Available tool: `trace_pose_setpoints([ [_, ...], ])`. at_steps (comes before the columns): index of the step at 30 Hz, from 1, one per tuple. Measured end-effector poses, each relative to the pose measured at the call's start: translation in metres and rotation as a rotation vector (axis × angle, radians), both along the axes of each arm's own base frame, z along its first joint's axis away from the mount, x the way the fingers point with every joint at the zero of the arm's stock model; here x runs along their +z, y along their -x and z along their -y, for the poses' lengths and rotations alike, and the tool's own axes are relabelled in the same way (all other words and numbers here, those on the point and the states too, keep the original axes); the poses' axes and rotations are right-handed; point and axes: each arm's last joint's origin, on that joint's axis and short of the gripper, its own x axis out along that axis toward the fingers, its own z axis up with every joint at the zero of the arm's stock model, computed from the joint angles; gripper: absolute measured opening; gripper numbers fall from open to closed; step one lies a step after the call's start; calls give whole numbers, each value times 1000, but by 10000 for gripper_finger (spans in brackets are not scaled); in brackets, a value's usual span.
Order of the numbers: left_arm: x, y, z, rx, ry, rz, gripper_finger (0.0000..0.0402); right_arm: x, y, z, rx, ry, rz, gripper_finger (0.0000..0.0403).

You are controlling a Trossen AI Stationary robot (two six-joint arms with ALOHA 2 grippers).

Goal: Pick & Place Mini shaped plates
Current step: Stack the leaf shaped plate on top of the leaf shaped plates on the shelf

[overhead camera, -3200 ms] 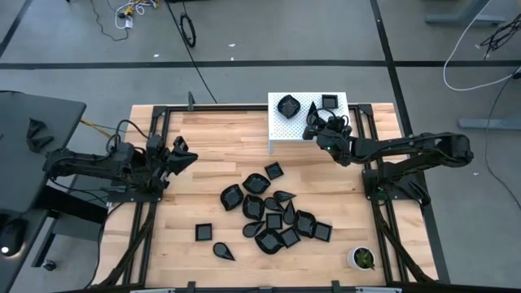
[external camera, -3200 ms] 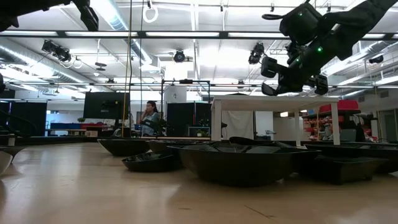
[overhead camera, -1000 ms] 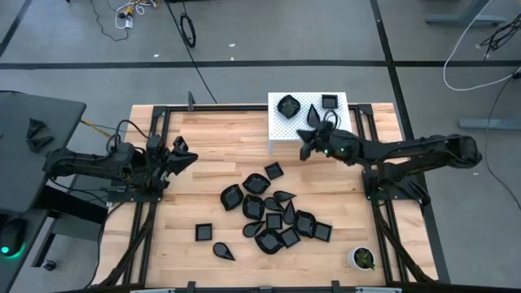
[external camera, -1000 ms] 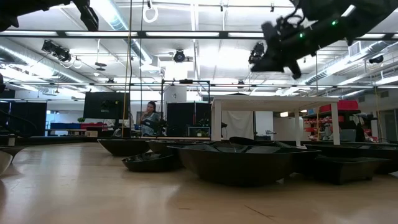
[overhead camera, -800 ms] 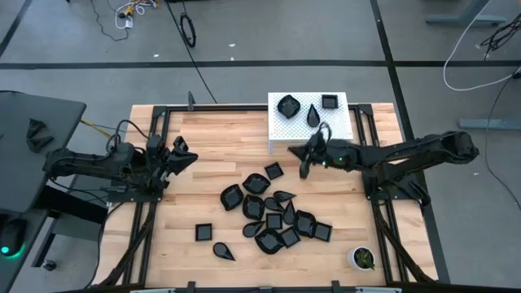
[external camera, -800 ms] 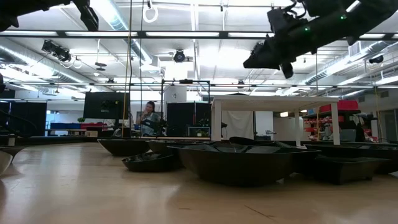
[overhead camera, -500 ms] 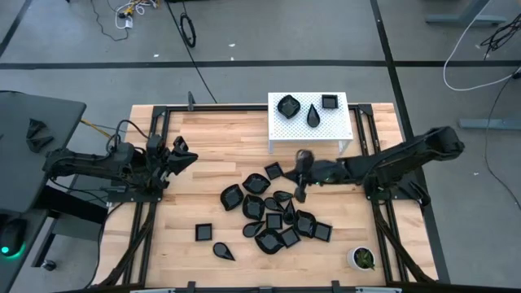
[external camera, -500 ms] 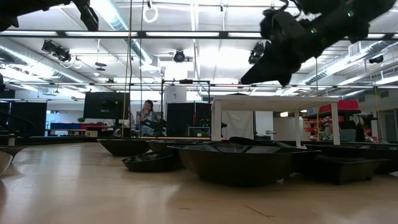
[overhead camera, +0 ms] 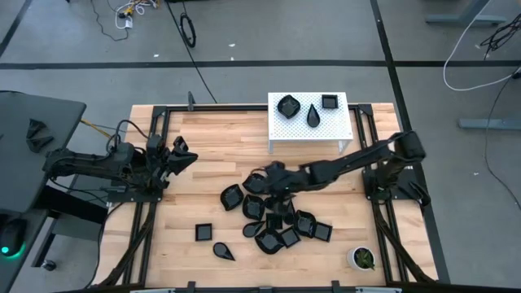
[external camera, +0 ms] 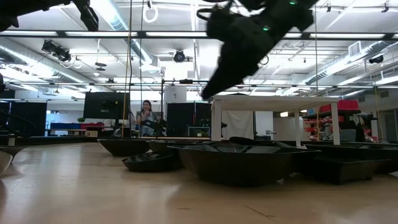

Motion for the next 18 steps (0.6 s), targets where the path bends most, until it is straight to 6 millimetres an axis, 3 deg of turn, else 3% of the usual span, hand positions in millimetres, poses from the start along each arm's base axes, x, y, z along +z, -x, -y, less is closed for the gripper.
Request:
trace_pose_setpoints([
  [4, 0, 0, 0, 0, 0, 1, 42, 2, -23, 8, -31, -4, -22, 120],
  [9, 0, 0, 0, 0, 0, -1, 42, 0, -48, 37, -172, -52, -111, 157],
  [18, 0, 0, 0, 0, 0, 0, 42, -19, -79, 81, -82, -83, -219, 171],
])
